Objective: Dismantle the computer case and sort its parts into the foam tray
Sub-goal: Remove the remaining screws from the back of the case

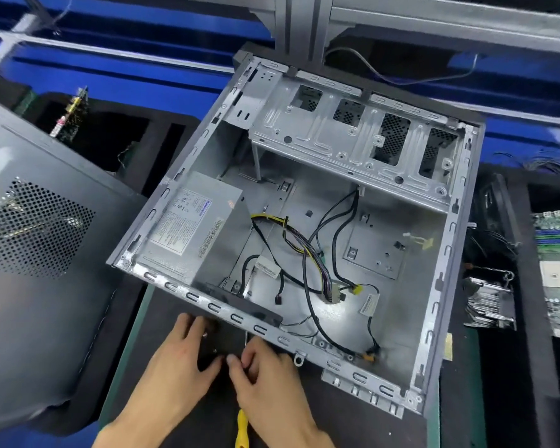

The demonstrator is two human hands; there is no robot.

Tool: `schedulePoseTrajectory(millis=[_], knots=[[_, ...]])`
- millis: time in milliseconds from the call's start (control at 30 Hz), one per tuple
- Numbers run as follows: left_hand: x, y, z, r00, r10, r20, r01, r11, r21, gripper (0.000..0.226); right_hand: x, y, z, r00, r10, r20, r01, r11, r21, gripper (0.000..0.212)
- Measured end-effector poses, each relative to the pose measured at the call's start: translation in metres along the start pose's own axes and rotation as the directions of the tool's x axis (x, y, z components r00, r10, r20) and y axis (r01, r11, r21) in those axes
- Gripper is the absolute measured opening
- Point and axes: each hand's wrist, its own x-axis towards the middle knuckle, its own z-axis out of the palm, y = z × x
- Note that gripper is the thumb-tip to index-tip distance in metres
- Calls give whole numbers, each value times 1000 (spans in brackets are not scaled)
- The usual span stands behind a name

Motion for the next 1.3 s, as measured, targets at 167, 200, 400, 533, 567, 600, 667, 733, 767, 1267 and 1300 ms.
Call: schedulePoseTrajectory(millis=[167, 200, 400, 533, 567, 600, 667, 733, 767, 1267, 1300], knots=[[-2, 8, 1, 1000, -6, 29, 7, 999, -53, 30, 0, -7, 1, 986, 152, 71, -168, 919, 356, 28], [-2, 8, 0, 1000, -15, 23, 16, 998, -57, 29, 1, -8, 2, 975, 192, 112, -222, 877, 426, 26], [-4, 16, 0, 998, -56, -12, 56, 998, -1, 24, 5, -16, 7, 951, 254, 178, -310, 798, 517, 22], [-2, 16, -15, 978, -207, -16, 199, 958, -205, 33, 5, -24, 9, 934, 286, 214, -357, 729, 584, 21], [-5, 16, -22, 974, -225, -19, 211, 938, -275, 33, 3, -28, 8, 917, 305, 257, -398, 650, 648, 23], [-11, 20, -29, 977, -211, -16, 194, 923, -333, 32, 2, -34, 7, 889, 320, 328, -455, 526, 719, 27], [-26, 30, -43, 996, -90, 26, 93, 922, -375, 37, -2, -45, 4, 828, 289, 481, -540, 178, 823, 41], [-40, 40, -53, 995, 78, 69, -52, 946, -319, 37, -5, -55, 2, 816, 244, 524, -527, -60, 848, 49], [-45, 44, -60, 988, 142, 66, -117, 949, -293, 34, -7, -61, 0, 830, 223, 511, -505, -87, 859, 47], [97, 152, -106, 865, 217, 453, -293, 950, 104, 26, -35, -121, -142, 962, -99, 253, -256, -28, 966, 39], [103, 150, -95, 839, 224, 496, -347, 922, 171, 30, -27, -119, -147, 976, -23, 218, -219, -94, 971, 38]])
